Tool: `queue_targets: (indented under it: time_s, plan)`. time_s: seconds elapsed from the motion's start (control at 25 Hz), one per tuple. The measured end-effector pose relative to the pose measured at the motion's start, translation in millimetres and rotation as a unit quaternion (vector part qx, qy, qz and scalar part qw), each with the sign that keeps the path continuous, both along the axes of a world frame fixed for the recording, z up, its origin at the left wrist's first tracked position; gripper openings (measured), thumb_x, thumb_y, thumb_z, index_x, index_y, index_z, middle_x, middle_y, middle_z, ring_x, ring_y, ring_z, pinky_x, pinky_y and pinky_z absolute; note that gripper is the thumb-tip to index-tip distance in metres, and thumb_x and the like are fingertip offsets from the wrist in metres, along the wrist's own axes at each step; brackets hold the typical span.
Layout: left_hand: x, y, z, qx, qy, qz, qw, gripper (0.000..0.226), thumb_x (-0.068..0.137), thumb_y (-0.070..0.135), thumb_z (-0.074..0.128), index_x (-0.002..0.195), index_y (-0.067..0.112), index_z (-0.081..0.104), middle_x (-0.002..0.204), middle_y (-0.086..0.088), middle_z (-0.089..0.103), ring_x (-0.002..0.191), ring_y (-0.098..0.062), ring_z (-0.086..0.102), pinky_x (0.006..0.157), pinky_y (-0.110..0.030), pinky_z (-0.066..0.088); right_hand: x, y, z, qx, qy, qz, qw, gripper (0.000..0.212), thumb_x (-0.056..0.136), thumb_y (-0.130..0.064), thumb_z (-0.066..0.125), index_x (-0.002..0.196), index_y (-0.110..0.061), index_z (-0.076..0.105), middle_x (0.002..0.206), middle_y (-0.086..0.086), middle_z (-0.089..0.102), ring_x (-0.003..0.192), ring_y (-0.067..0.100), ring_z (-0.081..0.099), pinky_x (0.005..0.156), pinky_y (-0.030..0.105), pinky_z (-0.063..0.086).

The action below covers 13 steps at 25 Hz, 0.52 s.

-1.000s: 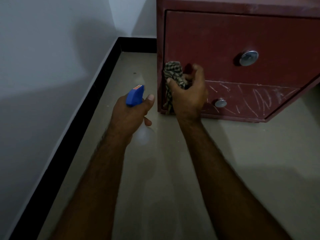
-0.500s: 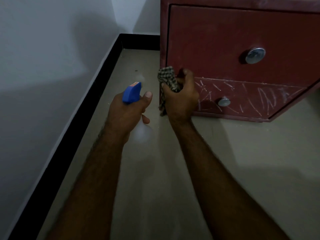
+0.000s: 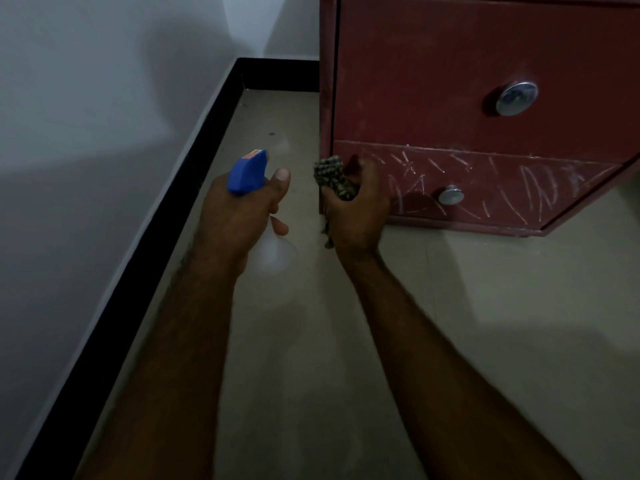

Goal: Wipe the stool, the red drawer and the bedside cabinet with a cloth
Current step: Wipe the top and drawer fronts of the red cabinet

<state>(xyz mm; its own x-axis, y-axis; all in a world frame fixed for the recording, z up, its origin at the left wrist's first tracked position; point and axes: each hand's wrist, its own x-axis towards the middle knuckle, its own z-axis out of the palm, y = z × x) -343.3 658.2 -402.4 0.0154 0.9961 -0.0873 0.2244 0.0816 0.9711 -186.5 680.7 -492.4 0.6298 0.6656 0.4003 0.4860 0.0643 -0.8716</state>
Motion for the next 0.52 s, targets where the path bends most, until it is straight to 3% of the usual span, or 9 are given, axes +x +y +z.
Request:
queue_targets:
  time_s: [0.12,0.24,0.36,0.52]
  plan:
    - [-0.8,2.9,-4.8,-0.006,0.011,-0.002,1.0,0.051,0.092,0.044,0.069,0.136,0.023,0.055,0.095,-0.006,0.063,0.071,-0.026,0.07,0.081,-0.039,0.06,-0.1,2.1,9.9,0.025,-0.006,-0.005,1.0,0.057,0.08,-0.018,0.086,0.131,-0.01,0.063,0.107,-0.003,0.075,0.091,0.004,0.068,0.078,0.023,0.058]
    - [0.3,2.7,-8.2,-0.007,0.008,-0.001,1.0,0.036,0.092,0.045,0.07,0.122,0.028,0.057,0.093,-0.006,0.064,0.069,-0.027,0.07,0.087,-0.048,0.06,-5.0,5.6,21.1,0.039,-0.009,-0.007,0.999,0.056,0.08,-0.019,0.086,0.13,-0.011,0.064,0.104,-0.005,0.075,0.089,0.003,0.067,0.075,0.015,0.056]
    - [1.7,0.9,-5.6,-0.009,0.007,0.001,1.0,0.045,0.093,0.044,0.069,0.131,0.024,0.055,0.099,-0.009,0.065,0.075,-0.029,0.071,0.083,-0.045,0.061,2.9,-1.4,12.4,0.038,0.058,-0.033,0.997,0.051,0.079,-0.018,0.087,0.125,-0.011,0.066,0.099,-0.009,0.073,0.085,-0.001,0.066,0.073,0.007,0.051]
    - [2.3,2.8,-2.2,-0.003,0.002,-0.008,1.0,0.055,0.093,0.043,0.068,0.141,0.023,0.05,0.1,-0.01,0.064,0.072,-0.027,0.07,0.075,-0.035,0.06,17.6,-9.3,7.8,0.052,0.099,-0.075,0.991,0.055,0.077,-0.021,0.09,0.125,-0.011,0.065,0.096,-0.02,0.067,0.089,-0.002,0.068,0.083,0.027,0.06]
